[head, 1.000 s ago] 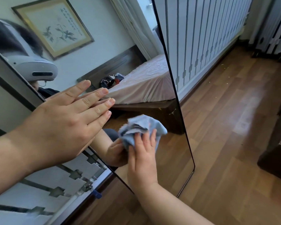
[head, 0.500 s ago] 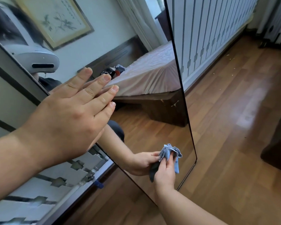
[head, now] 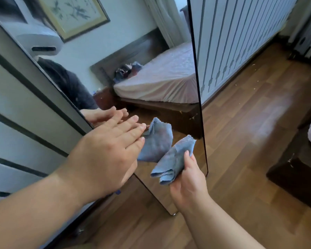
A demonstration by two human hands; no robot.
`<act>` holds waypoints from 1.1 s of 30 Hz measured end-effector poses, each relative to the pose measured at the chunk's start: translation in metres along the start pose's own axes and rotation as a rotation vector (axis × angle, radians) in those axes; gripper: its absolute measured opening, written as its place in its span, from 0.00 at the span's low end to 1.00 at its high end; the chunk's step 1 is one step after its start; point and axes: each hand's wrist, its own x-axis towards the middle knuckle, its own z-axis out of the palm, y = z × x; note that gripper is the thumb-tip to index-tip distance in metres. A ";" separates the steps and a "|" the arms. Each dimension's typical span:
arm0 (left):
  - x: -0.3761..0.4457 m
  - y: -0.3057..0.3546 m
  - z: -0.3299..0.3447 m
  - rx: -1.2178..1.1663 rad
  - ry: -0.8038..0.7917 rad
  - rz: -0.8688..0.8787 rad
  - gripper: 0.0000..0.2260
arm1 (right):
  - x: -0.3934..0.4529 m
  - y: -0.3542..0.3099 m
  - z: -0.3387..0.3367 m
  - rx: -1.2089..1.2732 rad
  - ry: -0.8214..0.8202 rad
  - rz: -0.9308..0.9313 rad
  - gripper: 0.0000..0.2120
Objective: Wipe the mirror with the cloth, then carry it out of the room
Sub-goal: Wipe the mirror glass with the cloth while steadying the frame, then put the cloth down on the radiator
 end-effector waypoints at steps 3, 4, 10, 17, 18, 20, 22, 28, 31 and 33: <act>0.004 -0.008 -0.068 -0.219 0.086 -0.234 0.15 | -0.080 -0.049 0.050 -0.008 -0.132 0.070 0.18; 0.007 -0.013 -0.096 -0.288 0.105 -0.319 0.16 | -0.107 -0.064 0.068 -0.007 -0.175 0.083 0.18; -0.004 -0.046 -0.272 -0.653 0.197 -0.869 0.15 | -0.259 -0.124 0.178 -0.101 -0.347 0.195 0.26; -0.048 -0.080 -0.403 -1.236 0.279 -1.379 0.08 | -0.385 -0.156 0.280 -0.206 -0.384 0.313 0.28; -0.057 -0.083 -0.412 -1.293 0.317 -1.418 0.10 | -0.394 -0.157 0.291 -0.226 -0.385 0.317 0.28; -0.078 -0.087 -0.425 -1.395 0.424 -1.480 0.17 | -0.409 -0.155 0.310 -0.286 -0.395 0.316 0.27; -0.101 -0.090 -0.430 -1.469 0.553 -1.537 0.19 | -0.415 -0.146 0.323 -0.338 -0.386 0.319 0.27; -0.171 -0.094 -0.420 -1.744 0.883 -1.706 0.22 | -0.407 -0.095 0.362 -0.602 -0.443 0.185 0.24; -0.196 -0.103 -0.416 -1.747 0.943 -1.726 0.24 | -0.398 -0.064 0.406 -0.895 -0.559 -0.158 0.15; -0.206 -0.110 -0.413 -1.733 0.977 -1.746 0.23 | -0.387 -0.041 0.437 -1.156 -0.751 -0.502 0.18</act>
